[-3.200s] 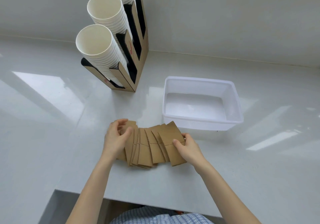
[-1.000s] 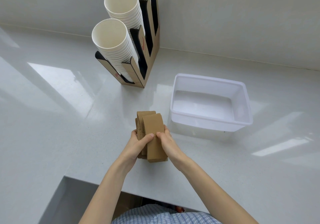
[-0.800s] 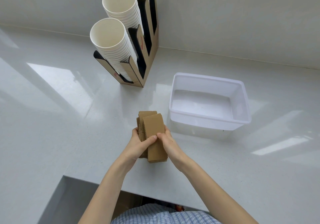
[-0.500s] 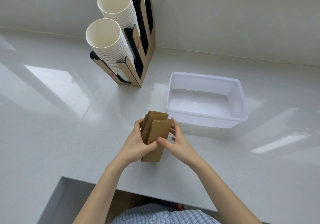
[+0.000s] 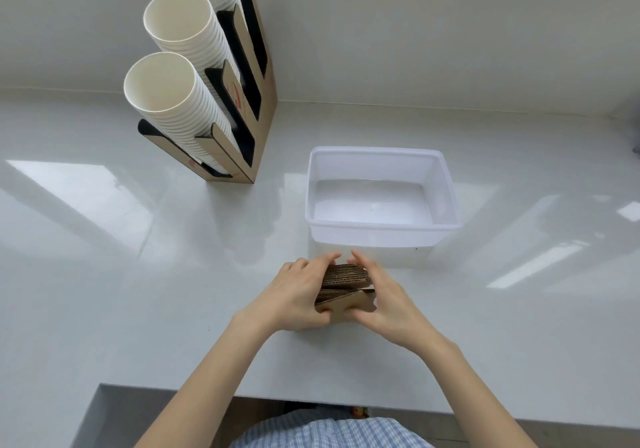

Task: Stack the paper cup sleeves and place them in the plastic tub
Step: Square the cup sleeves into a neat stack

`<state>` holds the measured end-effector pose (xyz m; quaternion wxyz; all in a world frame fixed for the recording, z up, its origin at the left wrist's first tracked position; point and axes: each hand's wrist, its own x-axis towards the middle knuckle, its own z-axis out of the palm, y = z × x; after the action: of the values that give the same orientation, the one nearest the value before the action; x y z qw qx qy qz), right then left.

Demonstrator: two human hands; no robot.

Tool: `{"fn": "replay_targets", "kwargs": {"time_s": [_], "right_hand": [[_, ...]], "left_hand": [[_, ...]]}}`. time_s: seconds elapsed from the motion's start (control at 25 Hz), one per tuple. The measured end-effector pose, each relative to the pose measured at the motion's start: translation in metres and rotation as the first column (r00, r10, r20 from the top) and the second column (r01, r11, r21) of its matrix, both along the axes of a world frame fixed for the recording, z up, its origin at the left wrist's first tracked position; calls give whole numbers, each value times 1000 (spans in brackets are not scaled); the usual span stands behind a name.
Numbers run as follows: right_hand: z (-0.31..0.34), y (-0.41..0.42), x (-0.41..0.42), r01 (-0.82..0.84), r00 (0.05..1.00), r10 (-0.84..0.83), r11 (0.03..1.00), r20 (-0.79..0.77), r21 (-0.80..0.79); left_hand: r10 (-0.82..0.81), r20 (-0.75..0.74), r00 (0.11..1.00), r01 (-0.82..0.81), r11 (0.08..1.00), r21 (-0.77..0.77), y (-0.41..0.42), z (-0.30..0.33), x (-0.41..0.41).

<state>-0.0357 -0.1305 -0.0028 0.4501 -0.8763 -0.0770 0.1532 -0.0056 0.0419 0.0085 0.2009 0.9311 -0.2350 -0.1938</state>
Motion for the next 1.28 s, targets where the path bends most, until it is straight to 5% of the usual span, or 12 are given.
{"fn": "replay_targets", "kwargs": {"time_s": [0.32, 0.44, 0.6, 0.92, 1.28], "right_hand": [[-18, 2, -1, 16, 1000, -16, 1000, -26, 9], [-22, 2, -3, 43, 997, -43, 999, -59, 10], [-29, 3, -3, 97, 991, -91, 993, -97, 62], [-36, 8, -6, 177, 973, -147, 970, -179, 169], [-42, 22, -11, 205, 968, -174, 963, -180, 173]], "left_hand": [[12, 2, 1000, -13, 999, 32, 12, -11, 0], [120, -78, 990, -128, 985, -114, 29, -15, -3], [253, -299, 920, -347, 882, -318, 43, -23, -15], [303, -496, 814, -538, 714, -447, 46, -38, -26], [349, -328, 878, -469, 765, -441, 31, -42, -34]]}}
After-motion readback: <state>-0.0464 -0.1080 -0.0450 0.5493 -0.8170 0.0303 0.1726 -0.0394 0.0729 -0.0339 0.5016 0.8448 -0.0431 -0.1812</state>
